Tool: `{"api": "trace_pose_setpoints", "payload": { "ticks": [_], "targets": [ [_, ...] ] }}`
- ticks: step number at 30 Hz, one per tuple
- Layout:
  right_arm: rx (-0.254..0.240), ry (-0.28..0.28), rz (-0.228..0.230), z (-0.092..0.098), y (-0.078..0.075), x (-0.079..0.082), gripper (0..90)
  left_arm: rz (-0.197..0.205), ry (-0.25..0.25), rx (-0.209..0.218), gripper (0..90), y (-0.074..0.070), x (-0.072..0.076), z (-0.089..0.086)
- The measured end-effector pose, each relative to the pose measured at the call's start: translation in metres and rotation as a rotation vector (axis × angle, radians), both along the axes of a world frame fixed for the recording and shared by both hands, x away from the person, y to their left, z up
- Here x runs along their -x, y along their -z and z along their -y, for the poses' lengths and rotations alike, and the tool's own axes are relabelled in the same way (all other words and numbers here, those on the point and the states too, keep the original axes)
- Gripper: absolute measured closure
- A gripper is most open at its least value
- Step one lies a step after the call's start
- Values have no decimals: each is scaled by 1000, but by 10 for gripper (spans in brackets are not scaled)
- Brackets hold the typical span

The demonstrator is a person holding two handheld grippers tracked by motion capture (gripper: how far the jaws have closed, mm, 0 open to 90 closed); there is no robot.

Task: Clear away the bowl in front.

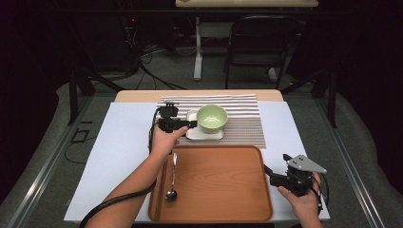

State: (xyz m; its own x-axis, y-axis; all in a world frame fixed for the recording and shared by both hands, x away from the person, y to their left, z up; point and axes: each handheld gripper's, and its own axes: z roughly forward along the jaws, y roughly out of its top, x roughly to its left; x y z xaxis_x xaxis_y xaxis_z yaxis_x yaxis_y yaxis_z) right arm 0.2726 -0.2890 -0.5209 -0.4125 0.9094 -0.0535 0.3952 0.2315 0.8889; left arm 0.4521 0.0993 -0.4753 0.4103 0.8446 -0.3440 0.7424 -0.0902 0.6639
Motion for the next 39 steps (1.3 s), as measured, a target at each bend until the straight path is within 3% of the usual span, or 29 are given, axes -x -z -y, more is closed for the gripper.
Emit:
{"api": "trace_pose_setpoints", "payload": {
  "ticks": [16,28,34,39],
  "targets": [
    [-8,3,0,1,0,0,184,-12,-67,6,198,0,-30,12],
    [-12,14,8,3,-1,0,142,-53,-99,14,153,10,-47,31],
    [-20,18,8,3,-2,0,105,-96,-98,31,153,17,-55,38],
    [-52,17,-8,3,-3,-1,53,-111,-98,35,154,22,-58,41]
  ]
}}
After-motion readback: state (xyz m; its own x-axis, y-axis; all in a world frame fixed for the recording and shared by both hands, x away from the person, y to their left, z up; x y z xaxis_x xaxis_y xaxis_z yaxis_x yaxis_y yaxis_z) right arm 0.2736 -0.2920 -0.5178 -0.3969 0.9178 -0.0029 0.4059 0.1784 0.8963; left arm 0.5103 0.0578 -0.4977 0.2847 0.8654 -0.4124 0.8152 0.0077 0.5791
